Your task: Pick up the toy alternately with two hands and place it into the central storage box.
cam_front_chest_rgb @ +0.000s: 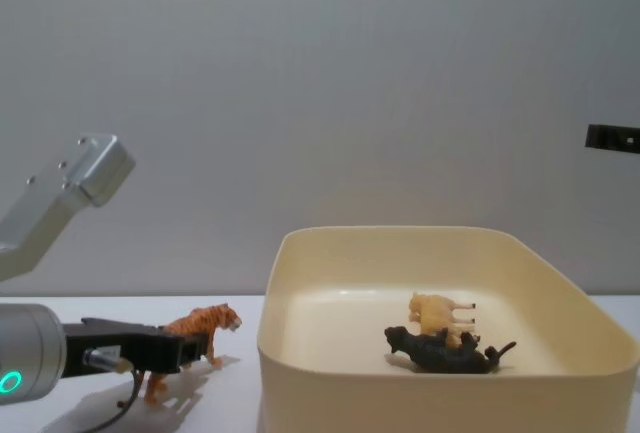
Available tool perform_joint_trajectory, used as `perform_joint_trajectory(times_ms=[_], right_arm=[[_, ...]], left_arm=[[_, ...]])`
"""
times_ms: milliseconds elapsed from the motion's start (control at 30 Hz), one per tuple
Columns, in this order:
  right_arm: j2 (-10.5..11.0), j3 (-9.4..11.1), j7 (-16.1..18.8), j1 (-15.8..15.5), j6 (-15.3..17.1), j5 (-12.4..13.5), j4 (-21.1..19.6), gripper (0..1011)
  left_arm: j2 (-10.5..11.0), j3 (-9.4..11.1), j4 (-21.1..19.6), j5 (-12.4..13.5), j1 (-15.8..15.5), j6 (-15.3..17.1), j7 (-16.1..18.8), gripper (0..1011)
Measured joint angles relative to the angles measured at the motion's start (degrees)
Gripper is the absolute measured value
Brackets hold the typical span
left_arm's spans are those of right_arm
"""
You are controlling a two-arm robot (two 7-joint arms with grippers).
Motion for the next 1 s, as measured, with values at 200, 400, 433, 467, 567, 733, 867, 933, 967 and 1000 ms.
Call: perform_joint_trajectory(times_ms=[200, 400, 433, 467, 567, 733, 867, 933, 967, 1000], right_arm=[[0.0, 0.0, 0.0, 0.0, 0.0, 0.0, 0.0, 1001], [0.0, 0.0, 0.0, 0.0, 0.0, 0.0, 0.0, 1001], [0.0, 0.0, 0.0, 0.0, 0.0, 0.0, 0.0, 1001], [0.0, 0.0, -0.01, 0.0, 0.0, 0.0, 0.0, 1001], [0.0, 0.0, -0.01, 0.0, 0.0, 0.0, 0.0, 1001], [0.0, 0.0, -0.01, 0.0, 0.0, 0.0, 0.0, 1001], [0.0, 0.0, -0.01, 0.0, 0.0, 0.0, 0.0, 1001], [0.0, 0.0, 0.0, 0.0, 0.0, 0.0, 0.0, 1001], [0.0, 0.0, 0.0, 0.0, 0.0, 0.0, 0.0, 1001], [0.0, 0.0, 0.0, 0.0, 0.0, 0.0, 0.0, 1001]], left_arm=[[-0.23, 0.28, -0.89, 1.94, -0.03, -1.19, 1.27, 295], [-0.65, 0.43, -2.42, 4.78, -0.39, -2.8, 4.4, 295], [-0.65, 0.43, -2.42, 4.78, -0.39, -2.8, 4.4, 295], [-0.75, 0.44, -2.82, 5.49, -0.52, -3.19, 5.09, 295], [-0.99, 0.43, -3.48, 6.73, -0.89, -3.86, 6.34, 295], [-1.45, 0.42, -4.56, 9.22, -1.85, -4.94, 7.53, 295], [-1.92, 0.46, -5.25, 12.4, -3.07, -5.84, 7.49, 295], [-2.07, 0.49, -5.39, 13.18, -3.49, -6.09, 7.14, 295], [-2.23, 0.55, -5.46, 14.22, -3.9, -6.42, 6.56, 295], [-2.29, 0.58, -5.49, 14.63, -4.09, -6.57, 6.27, 295]])
